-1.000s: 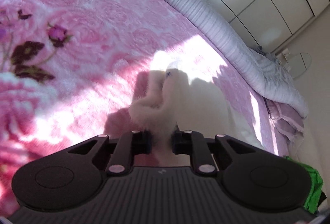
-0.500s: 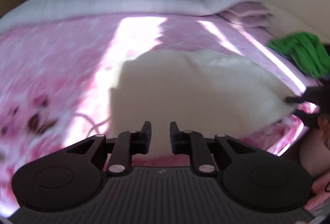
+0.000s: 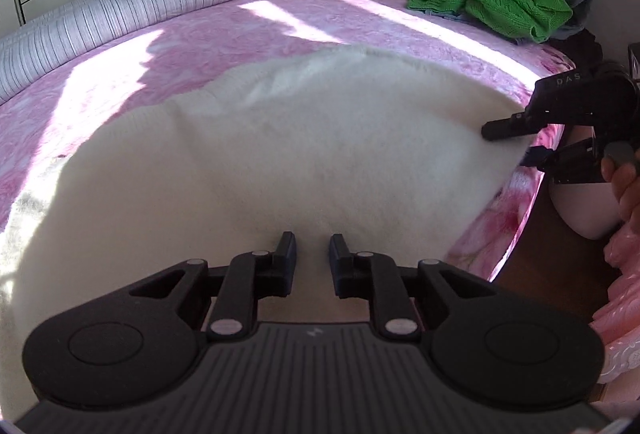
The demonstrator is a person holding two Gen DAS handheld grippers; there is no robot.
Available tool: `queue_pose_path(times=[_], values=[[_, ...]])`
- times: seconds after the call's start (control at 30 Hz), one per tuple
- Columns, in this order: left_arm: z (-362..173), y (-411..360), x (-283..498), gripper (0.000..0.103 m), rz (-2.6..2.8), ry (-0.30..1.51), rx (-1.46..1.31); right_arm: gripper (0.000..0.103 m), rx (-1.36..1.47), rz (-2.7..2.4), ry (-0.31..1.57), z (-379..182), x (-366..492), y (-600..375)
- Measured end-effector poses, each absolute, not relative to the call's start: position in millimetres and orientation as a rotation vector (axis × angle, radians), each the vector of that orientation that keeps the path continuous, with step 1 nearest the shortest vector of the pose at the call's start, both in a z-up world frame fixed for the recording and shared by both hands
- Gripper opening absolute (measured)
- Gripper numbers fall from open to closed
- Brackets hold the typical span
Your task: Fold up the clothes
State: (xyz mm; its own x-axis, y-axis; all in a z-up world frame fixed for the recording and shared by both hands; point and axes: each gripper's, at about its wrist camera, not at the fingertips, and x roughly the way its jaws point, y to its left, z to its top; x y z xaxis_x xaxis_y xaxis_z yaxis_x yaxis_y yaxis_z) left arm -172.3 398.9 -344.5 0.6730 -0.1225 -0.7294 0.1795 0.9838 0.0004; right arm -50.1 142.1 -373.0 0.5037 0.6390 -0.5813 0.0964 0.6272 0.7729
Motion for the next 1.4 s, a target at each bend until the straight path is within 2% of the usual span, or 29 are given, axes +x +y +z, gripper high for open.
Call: queue_pose_path(times=[0.33,0.4,0.5,0.57,0.63,0.73,0.93,1.03,1.13,1.2,1.23,1.3,1.33,1.4], values=[[-342,402,-165,0.015,-0.161,0.853,0.058,0.036,0.888,0.357,0.979,-377,-48,147],[-331,405,-169,0.008,-0.144,0.834,0.051,0.036,0.895,0.355,0.977,-376,-47,147],[-315,427,-185,0.008,-0.062,0.791,-0.014,0.036,0.897,0.345,0.977,-375,-46,148],[-309,450,-197,0.008,0.003,0.784,-0.081,0.026,0.844,0.327,0.983,-372,-45,152],[-308,477,-210,0.008,0.072,0.790,-0.156,0.021,0.728,0.323,0.979,-362,-45,164],[-310,521,-230,0.007,0.148,0.791,-0.320,0.015,0.399,0.338,0.910,-334,-51,201],[-314,576,-263,0.006,0.150,0.716,-0.629,0.010,-0.327,0.540,0.479,-281,-126,309],[-317,585,-273,0.006,0.152,0.695,-0.698,0.010,-0.518,0.695,0.364,-280,-168,357],[-321,590,-281,0.006,0.159,0.684,-0.746,0.010,-0.650,0.826,0.337,-301,-202,393],[-323,594,-285,0.006,0.157,0.677,-0.778,0.011,-0.730,0.904,0.353,-320,-218,414],[-324,595,-286,0.006,0.153,0.674,-0.791,0.015,-0.772,0.935,0.364,-329,-223,420],[-323,596,-288,0.006,0.143,0.666,-0.813,0.034,-0.868,0.979,0.368,-346,-231,426],[-323,597,-288,0.006,0.137,0.664,-0.822,0.047,-0.904,1.000,0.372,-353,-233,428],[-321,597,-286,0.006,0.122,0.658,-0.838,0.051,-0.887,1.045,0.393,-349,-230,419]])
